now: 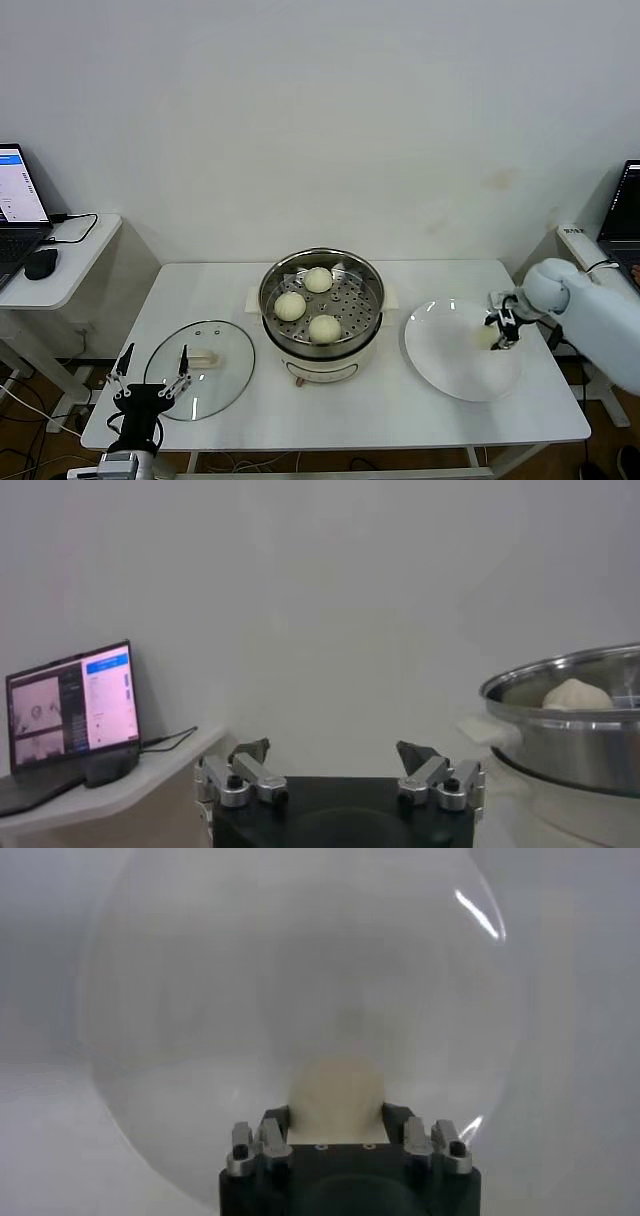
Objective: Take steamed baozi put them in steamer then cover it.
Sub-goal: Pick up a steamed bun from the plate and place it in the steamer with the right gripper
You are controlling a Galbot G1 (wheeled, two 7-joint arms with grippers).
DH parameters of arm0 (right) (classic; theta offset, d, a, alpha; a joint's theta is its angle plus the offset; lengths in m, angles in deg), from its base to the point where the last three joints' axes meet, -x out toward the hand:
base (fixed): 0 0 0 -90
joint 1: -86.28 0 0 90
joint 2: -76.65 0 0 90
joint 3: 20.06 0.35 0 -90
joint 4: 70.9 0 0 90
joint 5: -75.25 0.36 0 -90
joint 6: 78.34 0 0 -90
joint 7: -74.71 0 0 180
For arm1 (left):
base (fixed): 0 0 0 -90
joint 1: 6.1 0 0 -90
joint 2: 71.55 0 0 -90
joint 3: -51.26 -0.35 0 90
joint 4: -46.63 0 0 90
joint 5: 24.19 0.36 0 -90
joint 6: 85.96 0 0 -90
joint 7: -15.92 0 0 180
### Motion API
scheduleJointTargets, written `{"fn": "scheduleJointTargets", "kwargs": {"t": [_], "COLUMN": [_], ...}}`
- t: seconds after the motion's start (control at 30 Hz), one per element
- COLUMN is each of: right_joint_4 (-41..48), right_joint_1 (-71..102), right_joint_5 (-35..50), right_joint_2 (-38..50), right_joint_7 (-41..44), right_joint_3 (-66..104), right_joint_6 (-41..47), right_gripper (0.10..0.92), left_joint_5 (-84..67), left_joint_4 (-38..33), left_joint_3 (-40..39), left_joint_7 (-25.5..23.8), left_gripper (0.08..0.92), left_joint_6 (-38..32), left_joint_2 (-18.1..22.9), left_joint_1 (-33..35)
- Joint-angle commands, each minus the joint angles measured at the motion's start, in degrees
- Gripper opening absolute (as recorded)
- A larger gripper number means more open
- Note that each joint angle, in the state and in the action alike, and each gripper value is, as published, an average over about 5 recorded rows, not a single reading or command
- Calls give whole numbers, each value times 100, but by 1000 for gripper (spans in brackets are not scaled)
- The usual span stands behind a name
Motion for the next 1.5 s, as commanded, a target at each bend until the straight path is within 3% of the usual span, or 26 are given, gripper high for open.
{"fn": "scheduleJointTargets", "kwargs": {"t": [0.03,0.3,0.67,0.9,1.5], "right_joint_4": [-1432,-2112,-2029,-1588,-921], "right_joint_1": [-2559,-4900,-4776,-3973,-3053], "right_joint_5": [1709,3301,4610,4489,3664], "right_joint_2": [588,-178,-1778,-2321,-2668], "right_joint_7": [18,-431,-1224,-1397,-1461], "right_joint_3": [-1790,-3642,-3876,-3760,-3659], "right_joint_6": [742,1531,2391,2548,2469], "right_gripper": [586,595,603,602,602], "left_joint_5": [75,122,138,131,112], "left_joint_4": [3,-12,-138,-208,-296], "left_joint_3": [-86,-146,-180,-89,10], "left_joint_7": [-13,-27,-27,-17,5], "left_gripper": [823,823,823,823,823], "left_joint_6": [-10,20,48,30,-24], "left_joint_2": [-38,-52,93,147,290], "left_joint_1": [-27,-31,-35,41,118]}}
